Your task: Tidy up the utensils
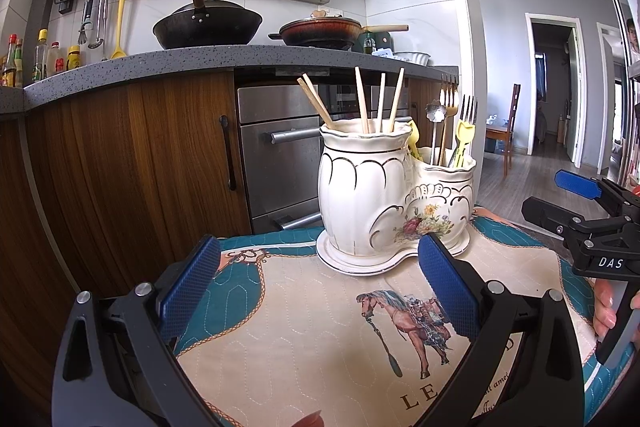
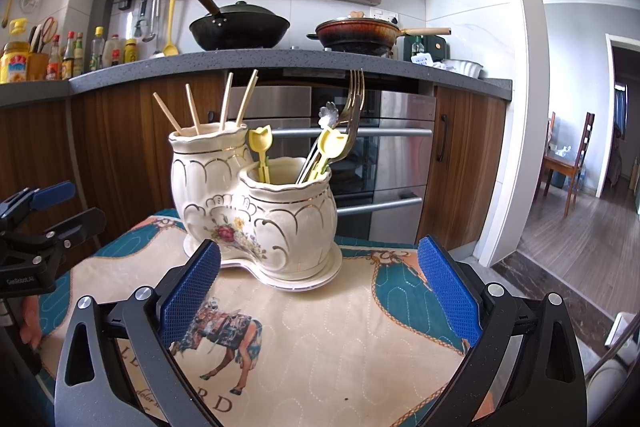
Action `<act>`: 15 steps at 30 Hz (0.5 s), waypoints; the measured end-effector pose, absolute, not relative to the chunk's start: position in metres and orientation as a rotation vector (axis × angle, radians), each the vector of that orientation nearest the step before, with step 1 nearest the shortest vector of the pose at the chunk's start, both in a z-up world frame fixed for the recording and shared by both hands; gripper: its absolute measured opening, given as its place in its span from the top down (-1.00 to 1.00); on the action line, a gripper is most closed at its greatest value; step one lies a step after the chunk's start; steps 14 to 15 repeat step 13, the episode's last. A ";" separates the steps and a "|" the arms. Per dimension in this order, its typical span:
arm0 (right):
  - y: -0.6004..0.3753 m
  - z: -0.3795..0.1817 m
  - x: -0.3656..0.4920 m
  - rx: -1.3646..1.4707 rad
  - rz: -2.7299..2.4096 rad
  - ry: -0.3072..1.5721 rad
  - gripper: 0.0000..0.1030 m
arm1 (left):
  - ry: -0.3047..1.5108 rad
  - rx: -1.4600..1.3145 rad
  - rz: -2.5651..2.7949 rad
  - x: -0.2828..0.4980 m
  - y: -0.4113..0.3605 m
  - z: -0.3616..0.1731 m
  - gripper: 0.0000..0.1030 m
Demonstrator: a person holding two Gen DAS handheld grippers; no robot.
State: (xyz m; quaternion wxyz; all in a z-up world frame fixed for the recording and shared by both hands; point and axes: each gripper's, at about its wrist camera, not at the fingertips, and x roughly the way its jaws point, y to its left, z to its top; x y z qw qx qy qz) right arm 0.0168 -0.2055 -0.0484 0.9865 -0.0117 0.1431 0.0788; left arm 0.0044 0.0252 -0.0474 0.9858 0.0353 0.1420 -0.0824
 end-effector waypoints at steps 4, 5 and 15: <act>-0.205 -0.049 0.017 -0.022 0.157 0.288 -0.91 | 0.291 0.070 -0.164 0.005 0.025 -0.047 -0.89; -0.206 -0.049 0.017 -0.023 0.158 0.288 -0.91 | 0.291 0.071 -0.164 0.005 0.025 -0.047 -0.89; -0.206 -0.049 0.017 -0.023 0.157 0.288 -0.91 | 0.296 0.076 -0.157 0.007 0.024 -0.048 -0.89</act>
